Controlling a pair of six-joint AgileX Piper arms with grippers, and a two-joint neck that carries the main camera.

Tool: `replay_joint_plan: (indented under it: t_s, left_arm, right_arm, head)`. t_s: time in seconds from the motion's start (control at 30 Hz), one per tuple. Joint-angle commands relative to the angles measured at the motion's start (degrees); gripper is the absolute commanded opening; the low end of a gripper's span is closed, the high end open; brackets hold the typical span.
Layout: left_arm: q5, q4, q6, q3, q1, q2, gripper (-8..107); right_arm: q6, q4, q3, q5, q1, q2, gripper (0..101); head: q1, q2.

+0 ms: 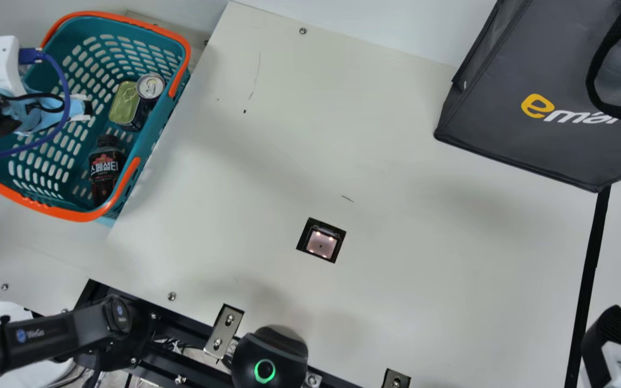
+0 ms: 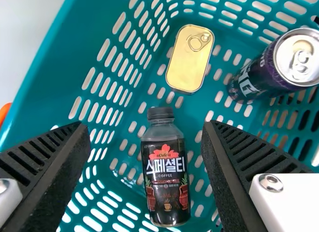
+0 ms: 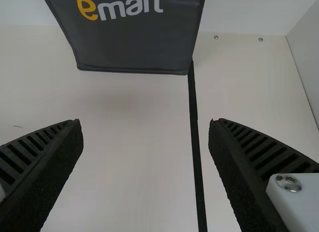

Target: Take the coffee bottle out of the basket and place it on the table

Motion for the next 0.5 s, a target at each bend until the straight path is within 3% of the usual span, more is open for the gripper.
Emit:
replay_joint_plan:
  t_s: [0.0,0.47]
  left_arm:
    - [-0.3,-0.3,0.2,-0.1,0.1,0.8,90]
    - [-5.2,-1.6,2.8,2.1,0.8,6.1,90]
  right_arm:
    - [0.0,0.0,0.0,0.0,0.0,0.0,91]
    - [0.0,0.0,0.0,0.0,0.0,0.0,91]
  head:
    - [-1.5,0.1]
    - [-1.5,0.1]
